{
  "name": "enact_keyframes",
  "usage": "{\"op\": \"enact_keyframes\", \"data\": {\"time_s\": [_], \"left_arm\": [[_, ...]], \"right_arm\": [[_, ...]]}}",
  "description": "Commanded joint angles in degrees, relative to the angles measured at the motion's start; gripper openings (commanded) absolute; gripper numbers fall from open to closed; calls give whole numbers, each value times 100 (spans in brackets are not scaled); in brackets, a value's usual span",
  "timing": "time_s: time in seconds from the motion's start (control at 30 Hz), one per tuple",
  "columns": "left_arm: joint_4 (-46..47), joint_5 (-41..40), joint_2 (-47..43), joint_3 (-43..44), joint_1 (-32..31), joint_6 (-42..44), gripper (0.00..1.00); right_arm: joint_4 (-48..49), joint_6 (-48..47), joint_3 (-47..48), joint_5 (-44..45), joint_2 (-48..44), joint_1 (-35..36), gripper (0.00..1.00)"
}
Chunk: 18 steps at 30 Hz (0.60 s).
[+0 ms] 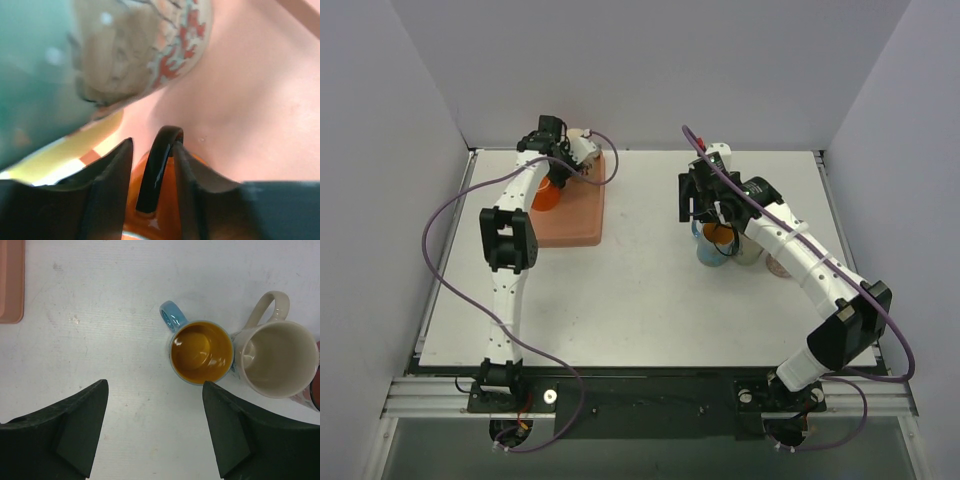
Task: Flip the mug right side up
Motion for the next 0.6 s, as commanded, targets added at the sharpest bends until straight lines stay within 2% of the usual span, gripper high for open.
{"op": "enact_keyframes", "data": {"time_s": [0.0, 0.03, 0.07, 0.13, 0.23, 0.33, 0.57], "left_arm": [[-468, 159, -324, -672, -36, 381, 37], [-459, 167, -473, -909, -19, 434, 30], [-468, 185, -526, -989, -19, 460, 16], [-529, 255, -641, -1096, -1, 469, 0], [-739, 501, -842, -903, -1, 198, 0], [-846, 1175, -1194, -806, 52, -224, 0], [-768, 2443, -2301, -1473, 280, -1015, 0]], "right_arm": [[-154, 59, -38, 107, -172, 14, 71], [-154, 67, -38, 125, -172, 6, 71], [-154, 59, -29, 125, -172, 6, 71], [-154, 41, -3, 143, -172, 6, 71], [-154, -12, 76, 125, -180, 14, 71], [-154, -91, 155, 90, -215, 41, 71], [337, -495, 68, -875, -321, 207, 71]]}}
